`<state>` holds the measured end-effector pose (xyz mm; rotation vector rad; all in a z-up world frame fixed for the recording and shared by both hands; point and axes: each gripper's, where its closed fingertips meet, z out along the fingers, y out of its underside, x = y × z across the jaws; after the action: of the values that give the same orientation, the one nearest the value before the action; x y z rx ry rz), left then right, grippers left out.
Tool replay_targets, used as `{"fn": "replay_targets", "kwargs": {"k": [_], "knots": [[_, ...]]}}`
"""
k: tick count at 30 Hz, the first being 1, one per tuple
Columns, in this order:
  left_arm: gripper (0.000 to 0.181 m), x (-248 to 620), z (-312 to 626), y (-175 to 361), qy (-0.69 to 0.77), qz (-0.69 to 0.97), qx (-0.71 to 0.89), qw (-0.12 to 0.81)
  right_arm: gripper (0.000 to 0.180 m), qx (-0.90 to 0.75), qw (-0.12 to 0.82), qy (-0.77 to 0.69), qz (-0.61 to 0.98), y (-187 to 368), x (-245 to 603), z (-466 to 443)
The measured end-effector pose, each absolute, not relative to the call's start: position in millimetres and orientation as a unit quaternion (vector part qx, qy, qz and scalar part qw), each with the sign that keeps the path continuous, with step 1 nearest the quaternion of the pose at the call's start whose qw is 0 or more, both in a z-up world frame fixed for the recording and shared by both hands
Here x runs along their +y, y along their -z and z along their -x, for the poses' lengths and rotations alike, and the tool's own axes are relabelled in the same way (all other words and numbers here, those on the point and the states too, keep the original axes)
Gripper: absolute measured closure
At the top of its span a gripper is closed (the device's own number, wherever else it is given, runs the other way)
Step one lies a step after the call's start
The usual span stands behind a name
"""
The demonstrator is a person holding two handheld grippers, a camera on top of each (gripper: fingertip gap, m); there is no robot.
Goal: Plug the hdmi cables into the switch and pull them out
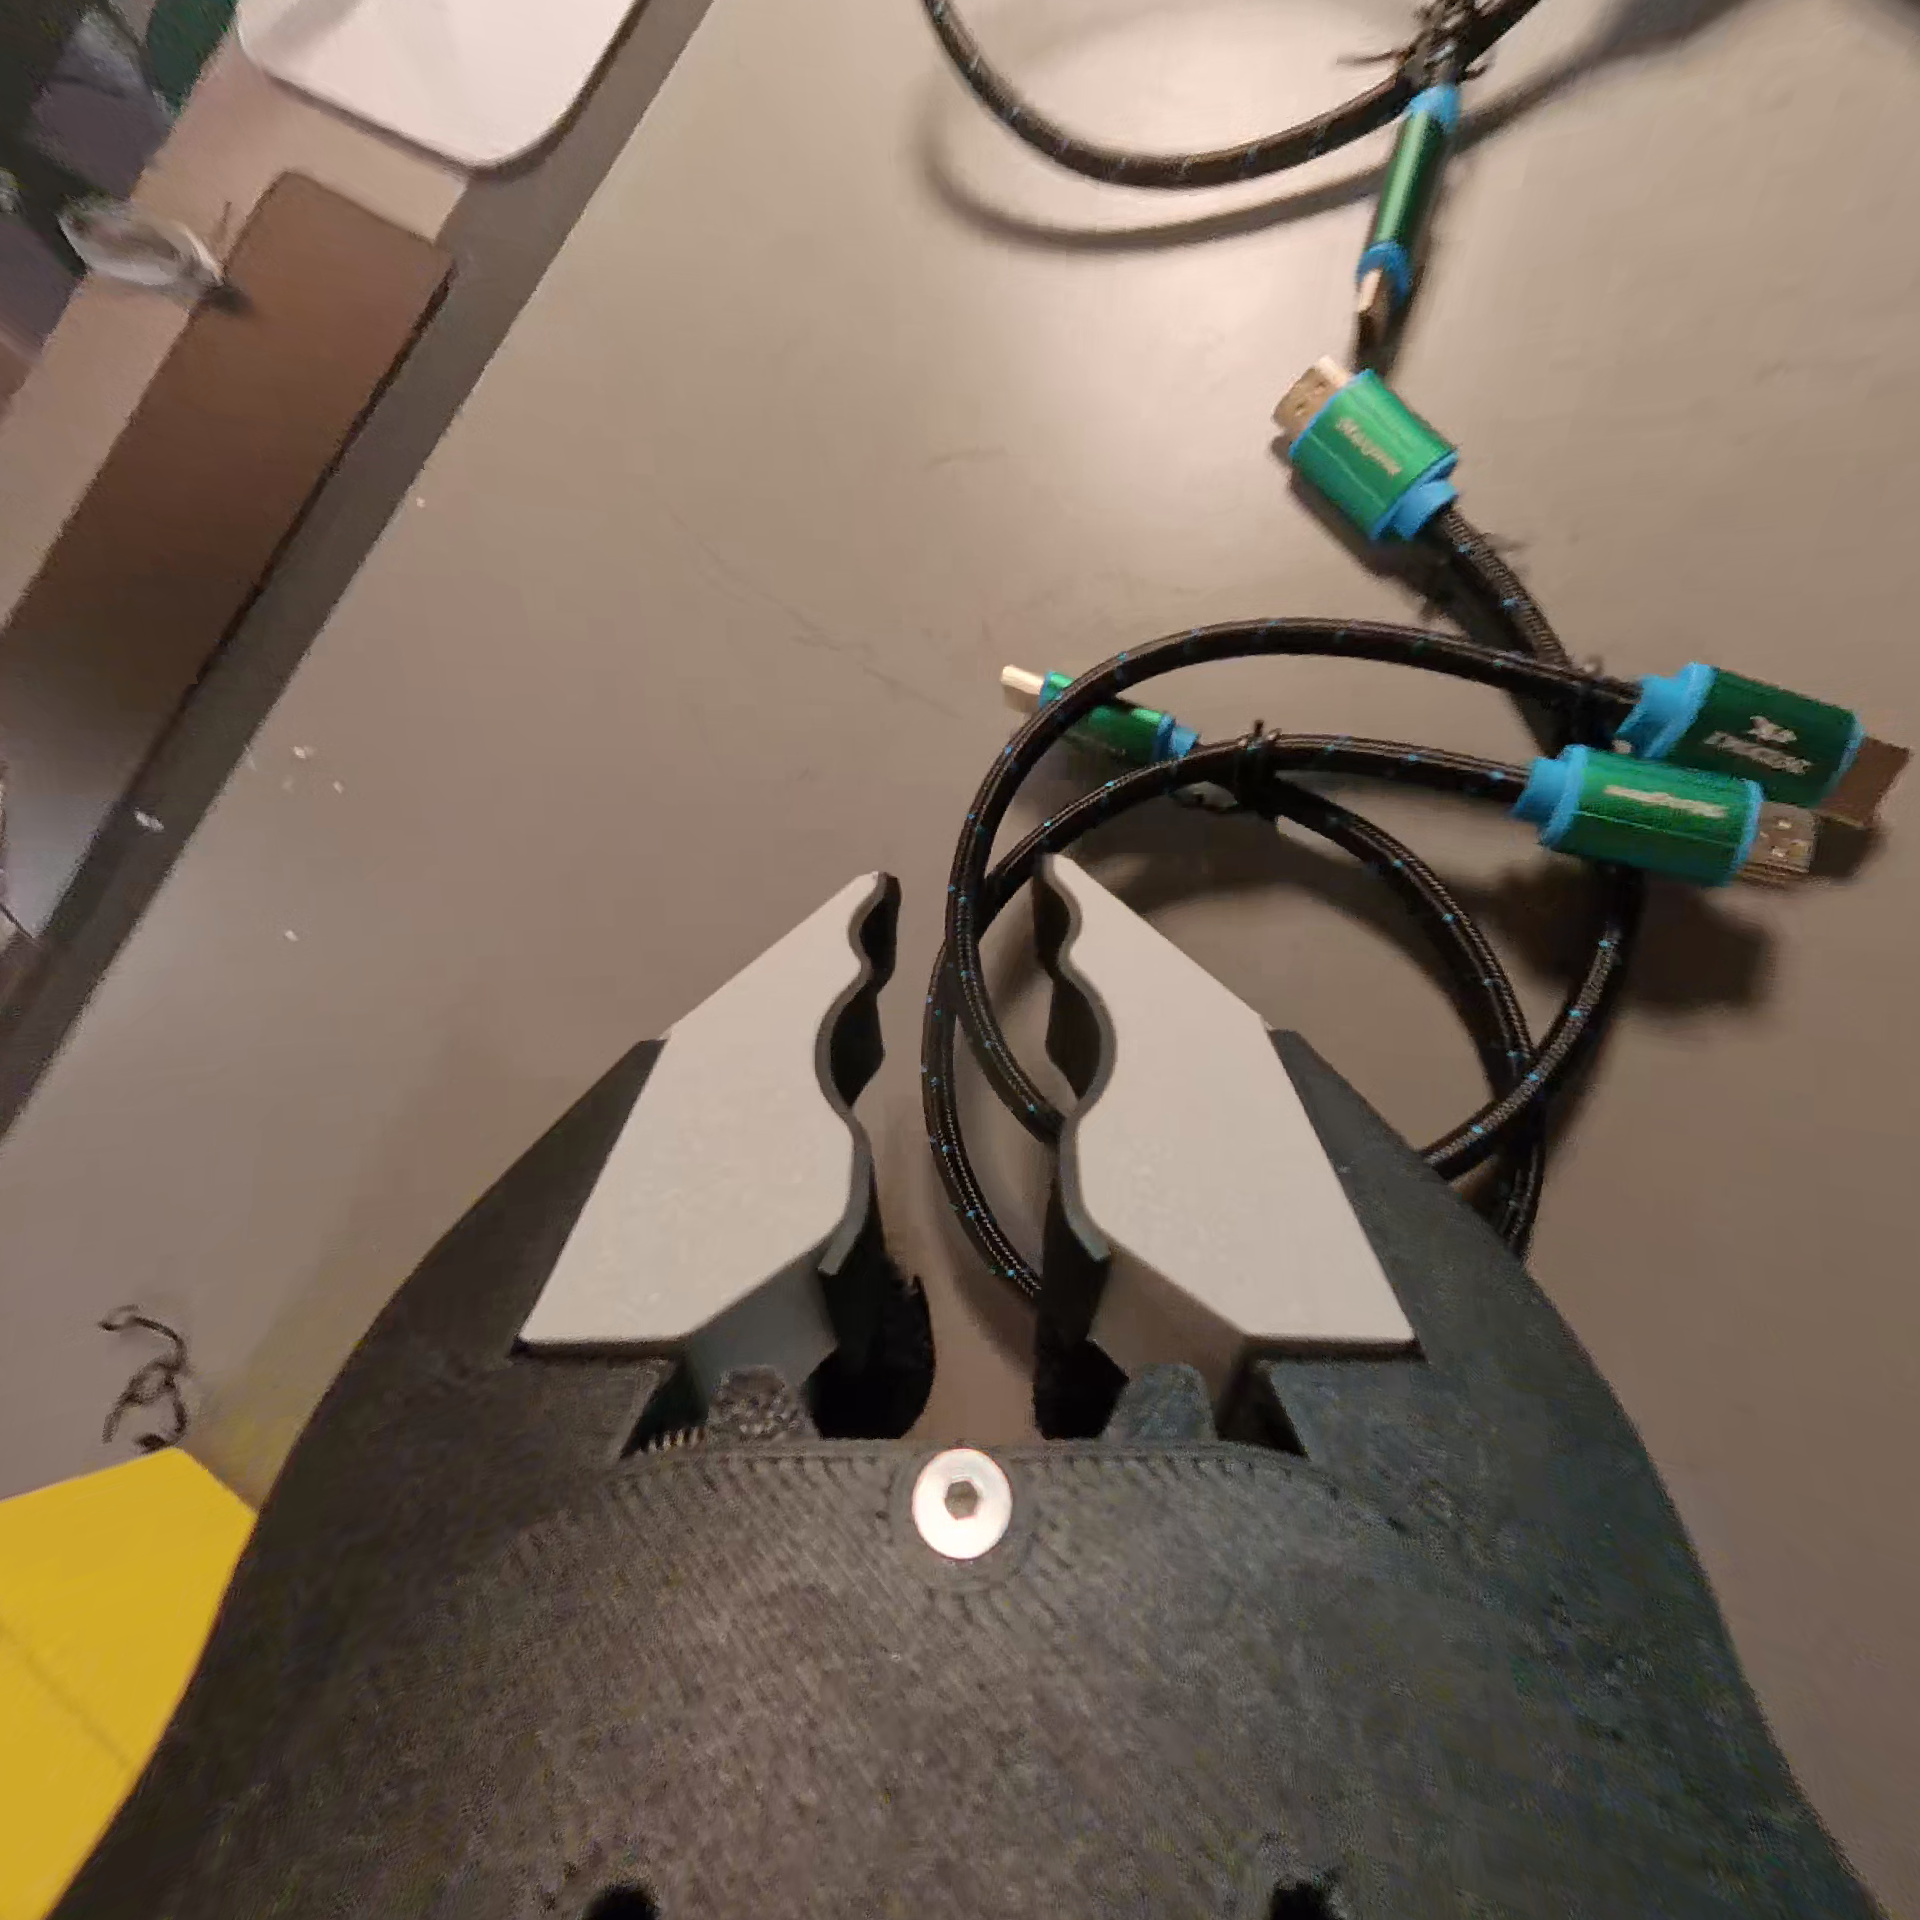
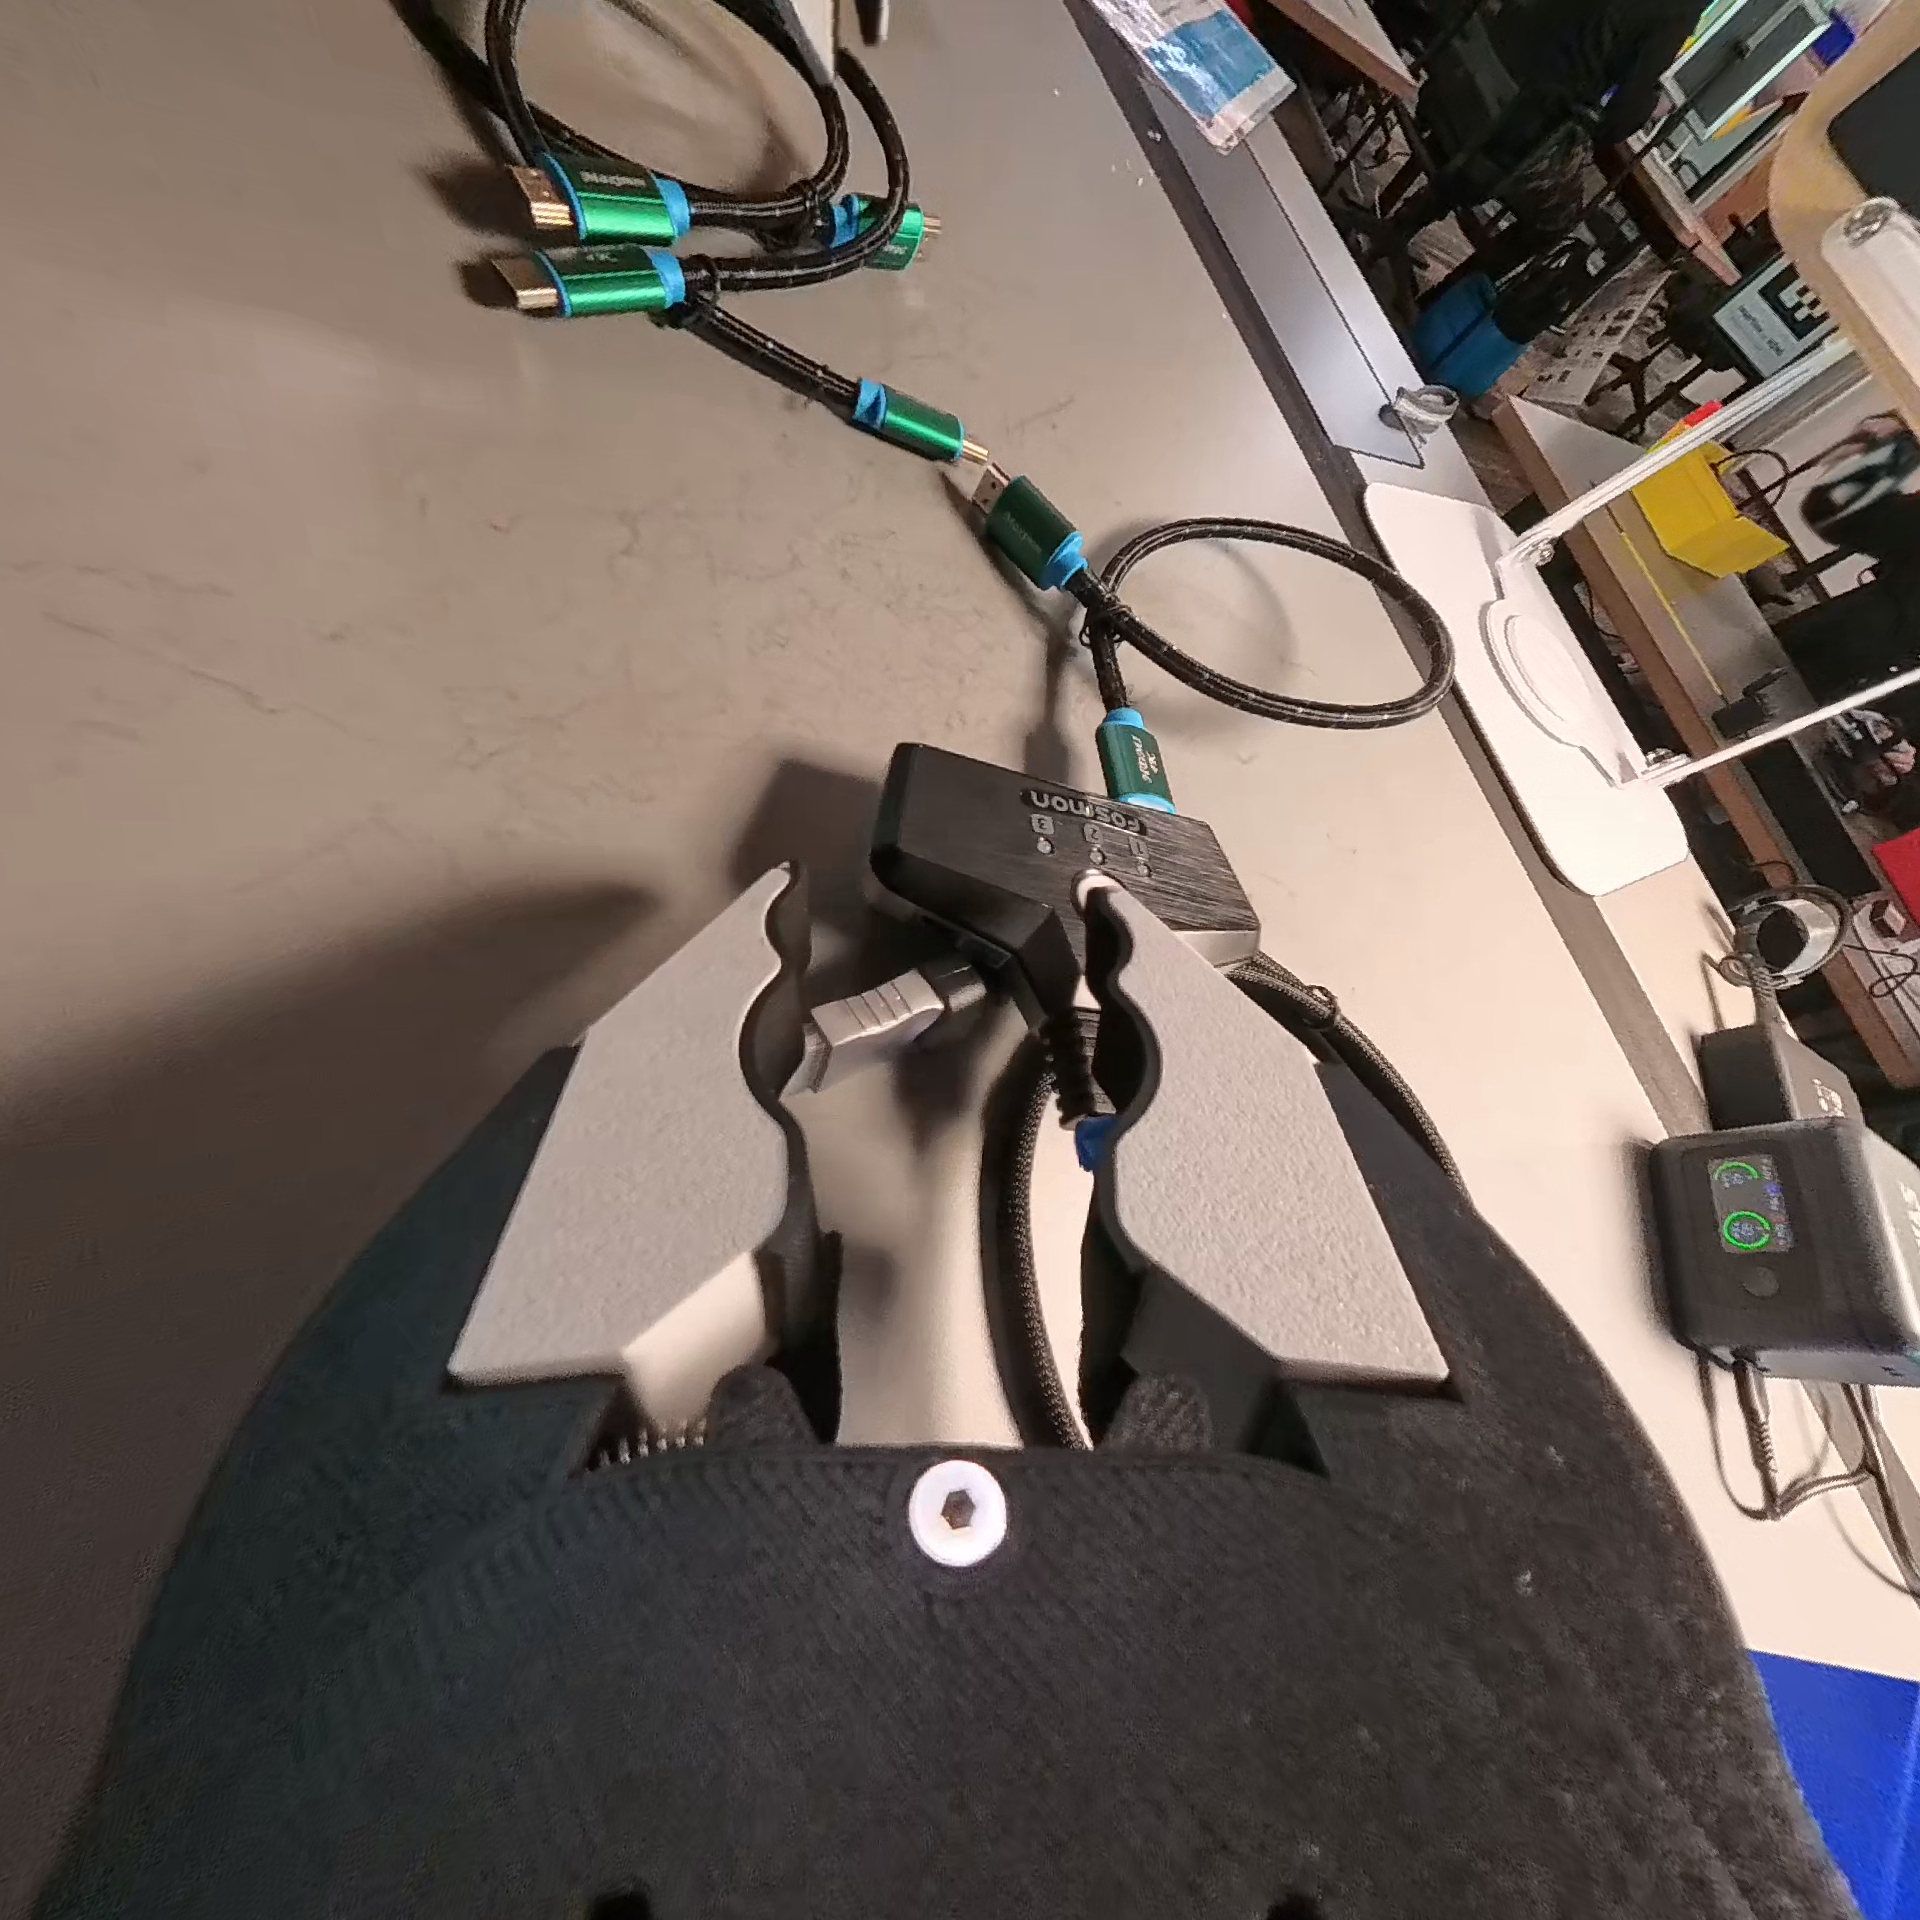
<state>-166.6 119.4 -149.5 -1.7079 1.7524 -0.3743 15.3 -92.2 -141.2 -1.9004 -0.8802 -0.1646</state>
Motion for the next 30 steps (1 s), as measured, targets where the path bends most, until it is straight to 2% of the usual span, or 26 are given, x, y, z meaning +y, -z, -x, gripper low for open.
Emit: {"fn": "replay_targets", "kwargs": {"k": [2,5,11,15,21,30], "knots": [[0.168,121,169,161,0.146,0.671,0.661,0.302,0.124,-0.366,0.496,0.068,0.785,142,-93,-14],[0.174,119,167,162,0.174,0.683,0.648,0.289,0.125,-0.367,0.495,0.072,0.784,142,-93,-14],[0.175,100,159,117,0.244,0.654,0.638,0.324,0.125,-0.364,0.502,0.067,0.782,139,-93,-14],[0.175,72,154,99,0.306,0.637,0.641,0.299,0.125,-0.372,0.506,0.056,0.776,139,-94,-7],[0.175,19,143,112,0.342,0.622,0.676,0.200,0.125,-0.395,0.506,0.023,0.767,141,-100,11],[0.174,-43,116,135,0.371,0.533,0.747,0.144,0.124,-0.483,0.471,-0.056,0.736,155,-129,55]]}}
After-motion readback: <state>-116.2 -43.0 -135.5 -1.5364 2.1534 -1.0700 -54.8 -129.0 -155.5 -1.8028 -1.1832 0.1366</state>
